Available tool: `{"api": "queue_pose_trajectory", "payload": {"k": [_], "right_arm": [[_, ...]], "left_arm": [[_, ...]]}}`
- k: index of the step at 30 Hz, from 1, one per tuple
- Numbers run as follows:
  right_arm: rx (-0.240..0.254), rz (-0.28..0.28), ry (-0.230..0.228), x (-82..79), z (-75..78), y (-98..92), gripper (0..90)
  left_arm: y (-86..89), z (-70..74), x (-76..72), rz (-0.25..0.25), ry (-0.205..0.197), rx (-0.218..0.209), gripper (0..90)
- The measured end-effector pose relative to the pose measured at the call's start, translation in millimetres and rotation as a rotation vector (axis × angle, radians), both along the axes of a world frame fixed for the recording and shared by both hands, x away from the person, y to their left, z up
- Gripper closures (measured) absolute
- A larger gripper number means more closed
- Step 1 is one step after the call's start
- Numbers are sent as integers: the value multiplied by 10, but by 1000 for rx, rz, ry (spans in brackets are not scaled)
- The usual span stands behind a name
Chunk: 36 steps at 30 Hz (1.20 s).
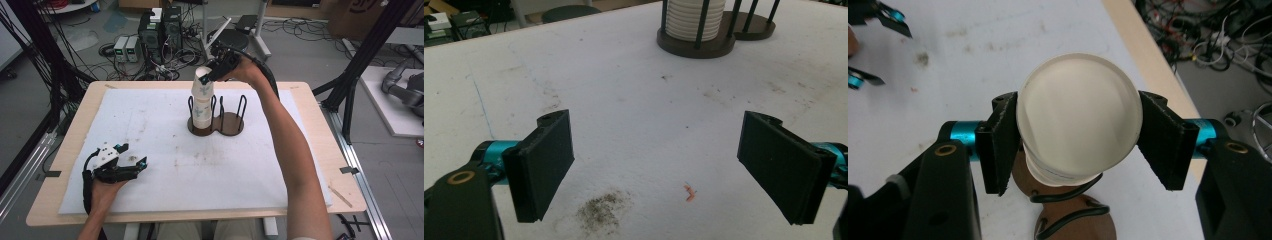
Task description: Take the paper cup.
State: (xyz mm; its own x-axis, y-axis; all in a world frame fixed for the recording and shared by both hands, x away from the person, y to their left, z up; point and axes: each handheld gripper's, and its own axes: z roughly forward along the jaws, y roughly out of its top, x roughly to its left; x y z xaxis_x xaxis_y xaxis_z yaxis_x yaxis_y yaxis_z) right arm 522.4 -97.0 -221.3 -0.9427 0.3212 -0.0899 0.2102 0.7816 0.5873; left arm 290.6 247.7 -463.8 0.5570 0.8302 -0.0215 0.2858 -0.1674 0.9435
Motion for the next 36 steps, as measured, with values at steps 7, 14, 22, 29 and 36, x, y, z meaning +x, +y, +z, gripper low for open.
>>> {"api": "queue_pose_trajectory", "payload": {"k": [7, 14, 22, 29, 36], "right_arm": [[20, -2, -19, -61, 234, -67, 378], [13, -4, -23, -119, 265, -73, 378], [109, 79, -38, -517, 221, -202, 378], [233, 117, -76, -977, 126, -375, 377], [324, 145, -45, -1253, -221, -518, 377]], "left_arm": [[-1, 0, -2, 0, 1, 3, 147], [0, 0, 0, 1, -1, 2, 146], [5, 0, 9, 1, 9, -4, 147], [14, 0, 8, -4, 12, -13, 146], [23, 2, 13, -8, 17, -13, 147]]}}
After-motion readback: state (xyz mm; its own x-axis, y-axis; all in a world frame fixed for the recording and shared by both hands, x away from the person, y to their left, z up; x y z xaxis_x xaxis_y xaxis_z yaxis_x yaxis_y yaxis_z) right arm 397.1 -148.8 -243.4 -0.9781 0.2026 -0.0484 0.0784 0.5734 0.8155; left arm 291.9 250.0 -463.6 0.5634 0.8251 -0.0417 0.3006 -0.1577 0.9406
